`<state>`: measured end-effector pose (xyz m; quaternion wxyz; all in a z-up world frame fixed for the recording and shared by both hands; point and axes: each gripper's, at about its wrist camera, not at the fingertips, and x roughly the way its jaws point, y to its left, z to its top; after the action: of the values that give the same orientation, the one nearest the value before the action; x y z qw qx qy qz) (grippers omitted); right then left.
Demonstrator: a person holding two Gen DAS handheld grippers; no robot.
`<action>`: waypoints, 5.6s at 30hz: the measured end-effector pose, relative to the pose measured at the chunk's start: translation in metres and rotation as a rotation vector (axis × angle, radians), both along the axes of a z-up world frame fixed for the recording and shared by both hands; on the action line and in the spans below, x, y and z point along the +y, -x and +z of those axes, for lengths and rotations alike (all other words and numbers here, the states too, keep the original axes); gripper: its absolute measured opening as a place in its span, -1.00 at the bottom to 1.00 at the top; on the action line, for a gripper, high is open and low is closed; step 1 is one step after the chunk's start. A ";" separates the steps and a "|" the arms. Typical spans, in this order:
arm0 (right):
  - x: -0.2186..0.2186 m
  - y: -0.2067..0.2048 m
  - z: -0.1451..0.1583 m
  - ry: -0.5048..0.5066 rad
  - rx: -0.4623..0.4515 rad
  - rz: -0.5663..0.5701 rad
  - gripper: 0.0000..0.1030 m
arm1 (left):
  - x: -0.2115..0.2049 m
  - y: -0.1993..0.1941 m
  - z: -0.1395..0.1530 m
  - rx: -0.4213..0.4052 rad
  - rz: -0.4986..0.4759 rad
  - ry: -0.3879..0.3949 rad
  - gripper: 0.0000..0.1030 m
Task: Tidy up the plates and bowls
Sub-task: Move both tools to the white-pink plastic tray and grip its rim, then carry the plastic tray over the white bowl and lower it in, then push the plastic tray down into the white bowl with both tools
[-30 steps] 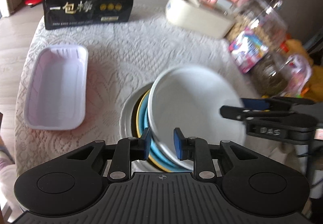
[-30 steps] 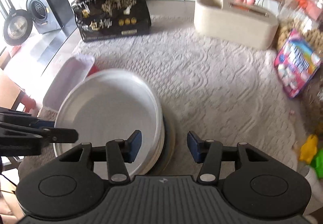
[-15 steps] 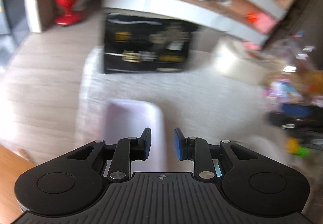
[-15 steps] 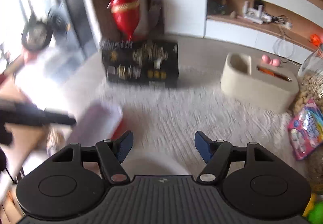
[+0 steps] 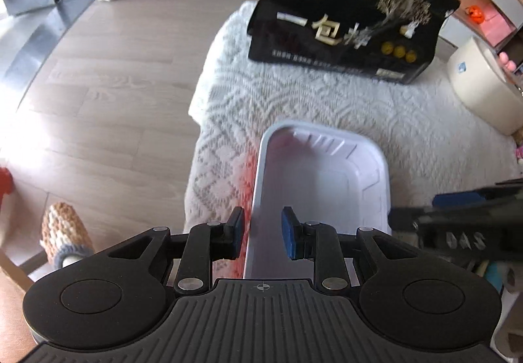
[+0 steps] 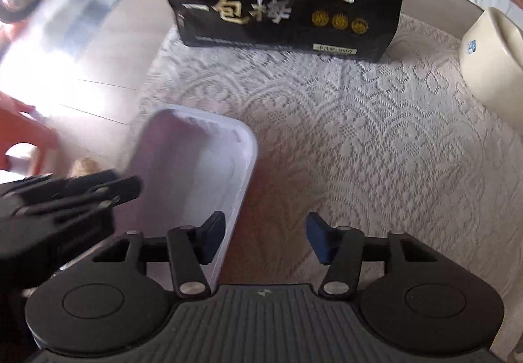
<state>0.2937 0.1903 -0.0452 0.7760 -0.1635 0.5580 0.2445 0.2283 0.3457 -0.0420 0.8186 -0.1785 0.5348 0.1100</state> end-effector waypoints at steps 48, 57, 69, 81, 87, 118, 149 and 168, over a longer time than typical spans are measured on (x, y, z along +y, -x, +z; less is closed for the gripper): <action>0.016 0.008 -0.041 0.125 0.157 0.063 -0.57 | -0.005 0.000 -0.017 0.087 -0.063 0.126 -0.70; 0.027 0.030 -0.049 0.165 0.120 0.137 -0.59 | -0.004 0.001 -0.015 0.087 -0.061 0.123 -0.70; 0.008 0.022 -0.025 0.042 0.095 0.099 -0.63 | -0.005 0.006 0.010 0.023 -0.071 0.124 -0.69; -0.033 0.050 0.063 -0.137 -0.116 0.130 -0.63 | -0.045 0.037 0.098 -0.202 -0.132 0.015 -0.67; -0.086 0.081 0.106 -0.192 -0.318 0.140 -0.58 | -0.098 0.055 0.124 -0.359 -0.245 -0.024 -0.62; -0.215 0.088 0.071 -0.289 -0.386 -0.038 -0.28 | -0.188 0.062 0.085 -0.379 -0.428 0.077 -0.66; -0.243 0.102 0.037 -0.240 -0.243 -0.069 -0.29 | -0.193 0.064 0.082 -0.291 -0.434 -0.036 -0.68; -0.239 0.105 0.047 -0.247 -0.338 -0.086 -0.27 | -0.187 0.063 0.085 -0.315 -0.377 -0.028 -0.70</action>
<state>0.1886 -0.0491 0.0016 0.8824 -0.0819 0.3921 0.2470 0.1650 0.1588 0.0429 0.9002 -0.0792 0.4230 -0.0666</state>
